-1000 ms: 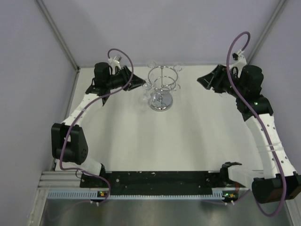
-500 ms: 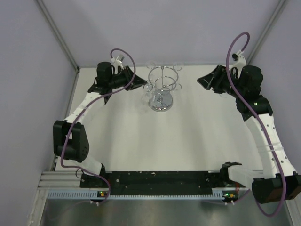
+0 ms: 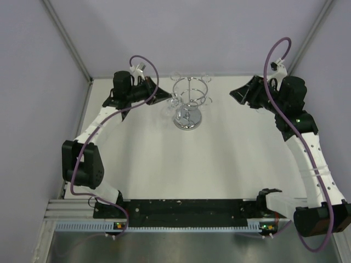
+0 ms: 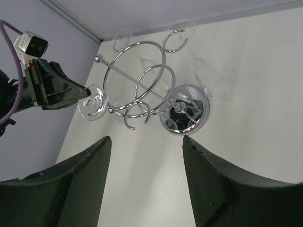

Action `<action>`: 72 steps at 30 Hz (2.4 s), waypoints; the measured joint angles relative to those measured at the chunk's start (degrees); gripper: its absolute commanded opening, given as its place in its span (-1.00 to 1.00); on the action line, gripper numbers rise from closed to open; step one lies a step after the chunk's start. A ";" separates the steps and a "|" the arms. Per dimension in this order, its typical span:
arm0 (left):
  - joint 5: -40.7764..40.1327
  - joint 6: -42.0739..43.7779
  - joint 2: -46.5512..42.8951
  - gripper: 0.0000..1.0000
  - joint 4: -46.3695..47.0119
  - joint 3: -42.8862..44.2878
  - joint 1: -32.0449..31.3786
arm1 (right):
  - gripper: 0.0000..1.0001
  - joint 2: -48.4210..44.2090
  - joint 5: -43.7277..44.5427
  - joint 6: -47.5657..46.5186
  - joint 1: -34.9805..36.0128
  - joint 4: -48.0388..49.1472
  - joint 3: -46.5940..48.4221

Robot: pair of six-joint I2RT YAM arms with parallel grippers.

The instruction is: Take the wine glass off the wine glass rack

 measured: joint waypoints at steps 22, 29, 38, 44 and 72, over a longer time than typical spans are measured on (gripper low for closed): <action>1.11 3.02 -3.04 -1.00 -6.21 1.33 1.25 | 0.24 -0.07 0.07 0.20 0.68 0.42 -0.72; 1.29 3.76 -6.40 -1.00 -7.54 0.79 2.19 | 0.24 -0.07 0.11 0.42 1.84 0.50 -0.72; 2.12 4.42 -11.52 -1.00 -7.67 -2.27 2.51 | 0.24 -0.07 0.33 0.46 4.22 0.48 -0.72; 4.24 4.50 -18.51 -1.00 -8.00 -6.86 2.51 | 0.25 -0.04 -0.46 0.90 8.85 0.57 -0.92; 13.92 9.22 -43.45 -1.00 6.27 -22.51 -3.02 | 0.25 -2.64 -3.04 40.83 27.47 26.14 -19.17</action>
